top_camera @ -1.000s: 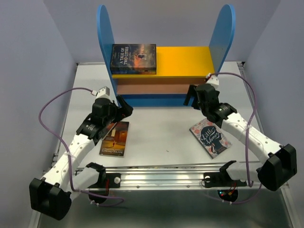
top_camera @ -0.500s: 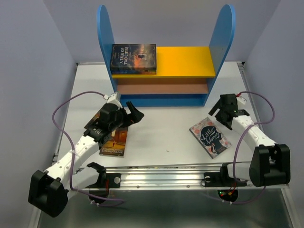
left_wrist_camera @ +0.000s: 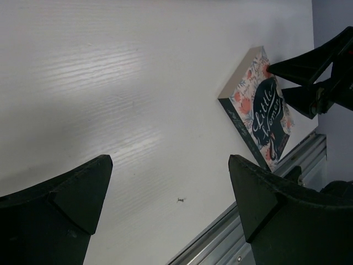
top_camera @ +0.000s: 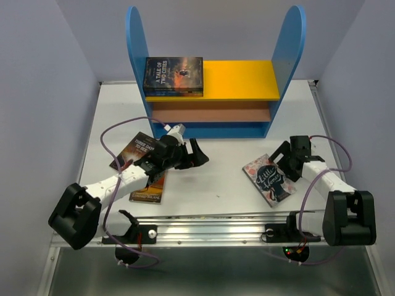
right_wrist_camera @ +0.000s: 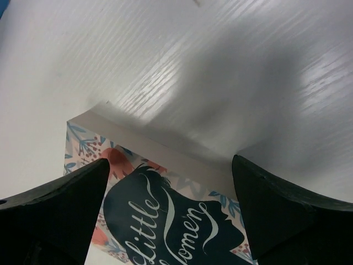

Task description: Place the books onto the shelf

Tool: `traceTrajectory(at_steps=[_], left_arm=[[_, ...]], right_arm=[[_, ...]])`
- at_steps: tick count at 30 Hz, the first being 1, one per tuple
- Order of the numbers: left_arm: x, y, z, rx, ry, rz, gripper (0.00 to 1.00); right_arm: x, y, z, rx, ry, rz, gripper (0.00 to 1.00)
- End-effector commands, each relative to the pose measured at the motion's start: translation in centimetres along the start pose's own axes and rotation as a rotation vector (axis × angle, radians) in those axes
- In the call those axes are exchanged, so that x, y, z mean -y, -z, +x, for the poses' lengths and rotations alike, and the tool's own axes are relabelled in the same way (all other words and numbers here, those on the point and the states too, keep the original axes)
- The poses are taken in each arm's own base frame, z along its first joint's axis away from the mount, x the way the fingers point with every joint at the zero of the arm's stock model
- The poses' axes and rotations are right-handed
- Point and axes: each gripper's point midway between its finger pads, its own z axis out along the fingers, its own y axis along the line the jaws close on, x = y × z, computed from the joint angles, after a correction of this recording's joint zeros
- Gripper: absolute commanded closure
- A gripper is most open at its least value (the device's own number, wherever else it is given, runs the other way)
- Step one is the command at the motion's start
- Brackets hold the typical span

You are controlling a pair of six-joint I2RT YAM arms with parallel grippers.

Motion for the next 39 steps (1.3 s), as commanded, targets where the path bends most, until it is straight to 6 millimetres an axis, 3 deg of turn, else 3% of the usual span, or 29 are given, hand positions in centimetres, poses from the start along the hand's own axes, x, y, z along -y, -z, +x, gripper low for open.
traceTrajectory(at_steps=[1, 2, 4, 5, 6, 9, 11, 14, 18, 21, 23, 33, 37, 39], left_arm=[[4.9, -1.1, -1.4, 0.023, -0.045, 0.173, 0.01], [6.1, -1.3, -0.6, -0.010, -0.056, 0.210, 0.01], [6.4, -2.6, 0.9, -0.065, -0.066, 0.223, 0.01], [7.8, -2.8, 1.4, -0.088, -0.081, 0.268, 0.01], [7.7, -3.7, 2.3, -0.122, -0.082, 0.263, 0.01], [9.6, -4.5, 3.3, -0.168, -0.101, 0.313, 0.01], [10.3, -5.8, 5.7, -0.244, -0.115, 0.336, 0.01], [10.6, -6.5, 7.0, -0.302, -0.114, 0.353, 0.06], [10.7, -7.7, 8.2, -0.368, -0.106, 0.367, 0.24], [10.1, -8.4, 8.6, -0.392, -0.107, 0.335, 0.42], [8.5, -9.3, 9.1, -0.408, -0.113, 0.259, 0.50], [4.6, -10.3, 10.5, -0.454, -0.128, 0.116, 0.53], [4.4, -10.5, 10.1, -0.444, -0.117, 0.113, 0.54], [4.6, -10.6, 9.9, -0.440, -0.118, 0.115, 0.54]], right_arm=[[-2.1, 1.5, 5.0, -0.204, -0.064, -0.191, 0.03], [-2.1, 1.7, 5.6, -0.218, -0.085, -0.205, 0.04], [-3.2, 2.8, 5.9, -0.236, -0.103, -0.283, 0.05], [-3.7, 3.2, 6.0, -0.246, -0.113, -0.314, 0.06], [-4.0, 3.5, 6.2, -0.258, -0.120, -0.332, 0.06], [-4.8, 4.4, 6.6, -0.275, -0.103, -0.377, 0.07], [-5.4, 4.9, 7.7, -0.313, -0.078, -0.403, 0.07], [-6.3, 4.9, 9.0, -0.352, -0.037, -0.420, 0.07], [-7.7, 5.3, 10.7, -0.394, 0.024, -0.435, 0.07], [-8.4, 5.6, 10.1, -0.378, 0.029, -0.458, 0.09], [-8.8, 6.2, 10.0, -0.379, 0.036, -0.484, 0.11], [-10.8, 10.2, 10.6, -0.447, 0.141, -0.666, 0.23], [-11.6, 12.7, 12.2, -0.564, 0.207, -0.792, 0.30], [-11.3, 12.6, 12.7, -0.595, 0.220, -0.797, 0.34]])
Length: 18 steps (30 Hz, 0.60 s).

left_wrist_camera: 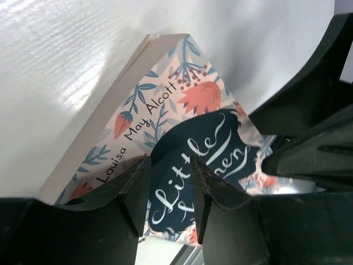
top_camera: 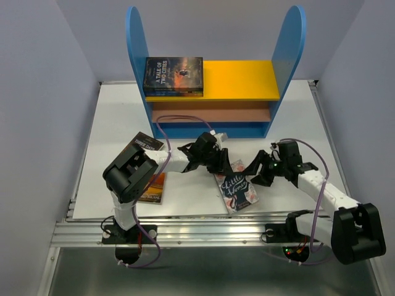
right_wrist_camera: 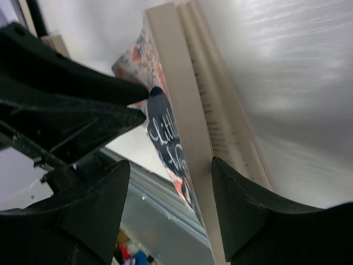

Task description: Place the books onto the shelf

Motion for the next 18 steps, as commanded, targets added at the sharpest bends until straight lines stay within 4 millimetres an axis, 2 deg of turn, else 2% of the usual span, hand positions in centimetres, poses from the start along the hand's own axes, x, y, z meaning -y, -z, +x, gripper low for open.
traceTrajectory(at_steps=[1, 5, 8, 14, 17, 18], left_arm=[[-1.2, -0.5, -0.1, -0.008, -0.015, -0.055, 0.55], [-1.3, -0.5, -0.2, -0.006, -0.009, -0.063, 0.57], [-1.4, -0.5, -0.1, -0.009, -0.003, -0.063, 0.58], [-1.4, -0.1, -0.2, 0.006, -0.002, -0.075, 0.59], [-1.3, 0.1, -0.2, 0.012, -0.003, -0.071, 0.59], [-0.9, 0.3, -0.5, 0.022, -0.010, -0.063, 0.59]], right_arm=[[-4.5, 1.2, 2.0, -0.148, 0.102, -0.207, 0.35], [-4.3, 1.0, 2.5, -0.188, 0.123, -0.223, 0.47], [-3.7, 0.4, 2.2, -0.184, 0.112, -0.190, 0.48], [-2.4, -1.3, 0.2, -0.086, 0.127, -0.077, 0.60], [-2.4, -2.0, 0.4, -0.079, 0.119, -0.071, 0.76], [-2.8, -2.2, 0.2, -0.067, 0.129, -0.084, 0.94]])
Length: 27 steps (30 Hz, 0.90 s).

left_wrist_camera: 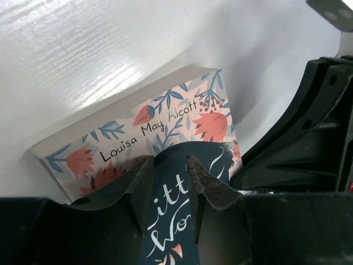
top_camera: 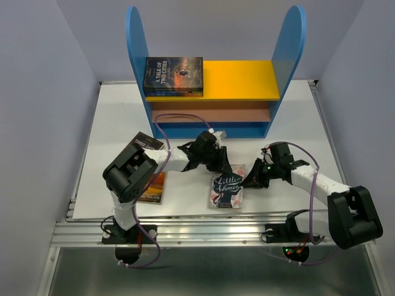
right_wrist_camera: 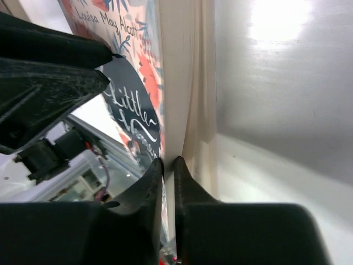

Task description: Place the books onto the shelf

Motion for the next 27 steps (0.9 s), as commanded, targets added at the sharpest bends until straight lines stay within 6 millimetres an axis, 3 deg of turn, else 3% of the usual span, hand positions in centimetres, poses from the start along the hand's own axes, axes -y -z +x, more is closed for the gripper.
traceTrajectory(at_steps=[1, 5, 8, 9, 11, 12, 13, 17, 20, 27], left_arm=[[0.0, 0.4, 0.4, -0.005, -0.017, -0.020, 0.59], [1.1, 1.0, -0.7, 0.031, -0.034, 0.002, 0.59], [2.4, 2.2, -1.8, 0.067, -0.056, 0.023, 0.46], [2.9, 3.0, -2.2, 0.094, -0.065, 0.026, 0.32], [3.2, 4.1, -2.7, 0.118, -0.076, 0.017, 0.18], [3.1, 4.6, -2.9, 0.137, -0.080, 0.002, 0.04], [3.7, 5.7, -3.5, 0.166, -0.089, 0.010, 0.01], [2.6, 7.6, -3.8, 0.203, -0.065, -0.025, 0.01], [0.5, 8.4, -3.6, 0.211, -0.021, -0.047, 0.01], [-1.1, 7.8, -1.9, 0.163, -0.010, 0.020, 0.01]], right_arm=[[-3.6, -0.2, -3.3, 0.129, 0.100, -0.080, 0.99], [-3.8, -0.2, -3.8, 0.165, 0.121, -0.070, 0.99], [-4.2, 0.1, -4.0, 0.199, 0.134, -0.072, 0.99], [-4.4, 0.4, -4.2, 0.213, 0.139, -0.078, 0.99], [-5.4, 1.3, -4.6, 0.256, 0.171, -0.102, 0.99], [-5.8, 1.6, -4.7, 0.270, 0.184, -0.114, 0.99], [-6.6, 2.2, -4.7, 0.288, 0.200, -0.136, 0.99], [-8.5, 3.2, -4.7, 0.304, 0.227, -0.210, 0.99], [-9.5, 3.6, -4.7, 0.301, 0.226, -0.244, 0.99], [-12.5, 5.6, -4.9, 0.324, 0.264, -0.318, 1.00]])
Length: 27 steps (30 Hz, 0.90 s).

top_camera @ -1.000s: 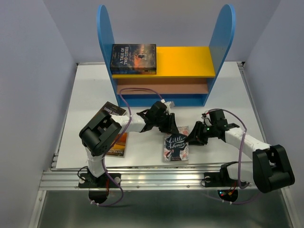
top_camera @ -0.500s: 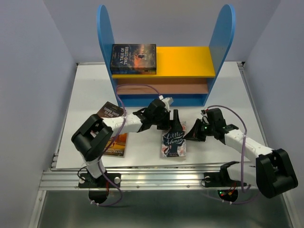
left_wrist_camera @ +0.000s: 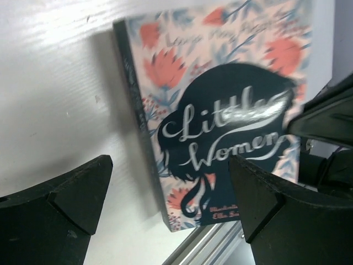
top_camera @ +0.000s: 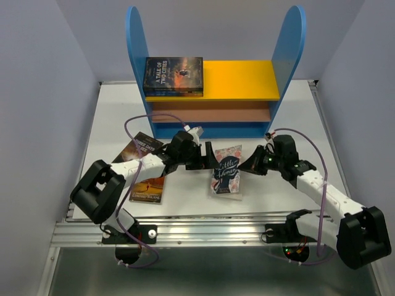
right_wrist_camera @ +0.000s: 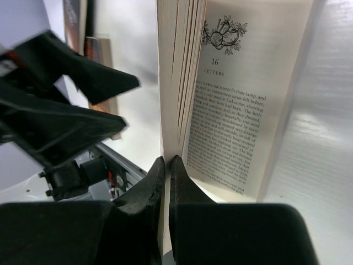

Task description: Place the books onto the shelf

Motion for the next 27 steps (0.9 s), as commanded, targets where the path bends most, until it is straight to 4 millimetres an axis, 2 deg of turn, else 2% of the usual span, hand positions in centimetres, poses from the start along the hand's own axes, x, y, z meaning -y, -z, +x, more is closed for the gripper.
traceTrajectory(at_steps=[1, 7, 11, 12, 17, 19, 22, 25, 27], left_arm=[[0.9, -0.5, 0.8, -0.033, -0.026, 0.092, 0.01], [1.4, 0.0, 1.0, -0.040, -0.007, 0.241, 0.01], [3.8, 1.4, 0.5, 0.009, -0.049, 0.389, 0.01], [3.9, 1.7, 1.2, -0.006, -0.043, 0.420, 0.01], [5.2, 2.9, 1.5, 0.001, -0.051, 0.548, 0.01], [6.1, 3.7, 1.4, 0.019, -0.065, 0.608, 0.01], [7.9, 5.4, 0.7, 0.059, -0.110, 0.687, 0.01], [8.8, 6.2, -0.4, 0.103, -0.143, 0.692, 0.01], [9.2, 6.8, -0.9, 0.129, -0.166, 0.692, 0.05]], right_arm=[[-7.3, 2.4, -3.1, 0.096, 0.111, -0.216, 0.99], [-8.2, 3.2, -3.5, 0.118, 0.121, -0.225, 0.99], [-8.6, 3.4, -3.7, 0.124, 0.127, -0.232, 0.99], [-8.8, 3.5, -3.8, 0.128, 0.130, -0.236, 0.99], [-10.8, 4.6, -4.4, 0.146, 0.171, -0.284, 0.99], [-11.9, 5.3, -4.7, 0.157, 0.191, -0.309, 0.99], [-12.4, 5.5, -4.6, 0.149, 0.198, -0.328, 0.99], [-13.0, 5.5, -4.4, 0.137, 0.183, -0.376, 0.99], [-12.9, 5.4, -4.1, 0.127, 0.181, -0.393, 0.99]])
